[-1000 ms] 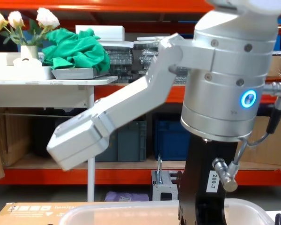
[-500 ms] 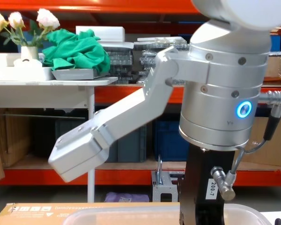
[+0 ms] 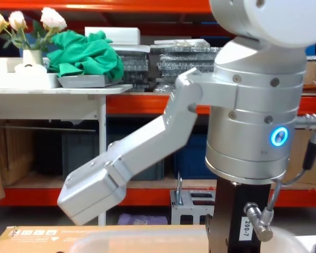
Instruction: Use one hand to grasp the basket and place it at the designated location.
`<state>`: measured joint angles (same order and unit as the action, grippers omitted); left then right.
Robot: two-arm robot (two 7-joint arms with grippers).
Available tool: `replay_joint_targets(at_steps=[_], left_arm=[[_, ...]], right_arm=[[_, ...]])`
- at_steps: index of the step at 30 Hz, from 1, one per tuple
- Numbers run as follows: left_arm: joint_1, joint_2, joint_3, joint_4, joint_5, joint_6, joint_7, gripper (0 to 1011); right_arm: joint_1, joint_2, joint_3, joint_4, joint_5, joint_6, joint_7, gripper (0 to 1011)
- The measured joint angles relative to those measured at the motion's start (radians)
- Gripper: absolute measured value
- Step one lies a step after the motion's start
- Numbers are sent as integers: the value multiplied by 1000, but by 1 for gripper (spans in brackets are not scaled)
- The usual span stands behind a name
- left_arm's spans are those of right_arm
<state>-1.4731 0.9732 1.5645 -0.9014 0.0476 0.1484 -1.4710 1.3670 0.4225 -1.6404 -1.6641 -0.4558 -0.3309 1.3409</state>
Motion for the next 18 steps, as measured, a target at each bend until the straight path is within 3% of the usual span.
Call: replay_joint_targets(at_steps=[18], left_arm=[[0, 0, 0, 0, 0, 0, 0, 0]], right_arm=[[11, -6, 4, 3, 15, 2, 1, 923]])
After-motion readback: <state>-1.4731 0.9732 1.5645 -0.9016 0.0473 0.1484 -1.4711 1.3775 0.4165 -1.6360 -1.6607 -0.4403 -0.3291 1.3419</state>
